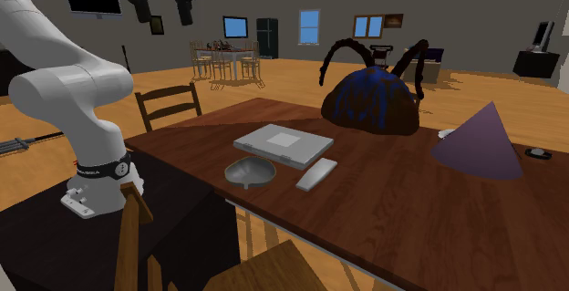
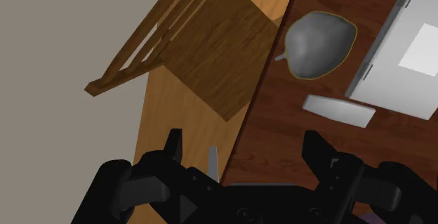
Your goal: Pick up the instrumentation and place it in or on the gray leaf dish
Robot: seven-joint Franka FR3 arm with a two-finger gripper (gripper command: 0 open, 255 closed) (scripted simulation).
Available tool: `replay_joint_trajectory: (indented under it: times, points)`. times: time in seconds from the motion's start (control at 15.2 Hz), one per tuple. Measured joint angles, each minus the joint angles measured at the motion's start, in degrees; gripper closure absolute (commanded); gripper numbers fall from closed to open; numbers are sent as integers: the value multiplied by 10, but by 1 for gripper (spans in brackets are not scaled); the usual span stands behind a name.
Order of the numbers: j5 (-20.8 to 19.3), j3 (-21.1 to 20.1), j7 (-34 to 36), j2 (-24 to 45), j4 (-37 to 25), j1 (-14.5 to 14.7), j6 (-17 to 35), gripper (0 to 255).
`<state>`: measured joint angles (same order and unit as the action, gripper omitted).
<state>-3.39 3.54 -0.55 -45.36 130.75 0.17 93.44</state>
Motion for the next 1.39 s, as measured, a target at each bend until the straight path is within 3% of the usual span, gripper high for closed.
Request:
replay_joint_trajectory:
  times: [0.4,1.39]
  points:
    - [2,4,-41,54,15,26,61,0]
    - [25,0,-202,299,7,113,275,0]
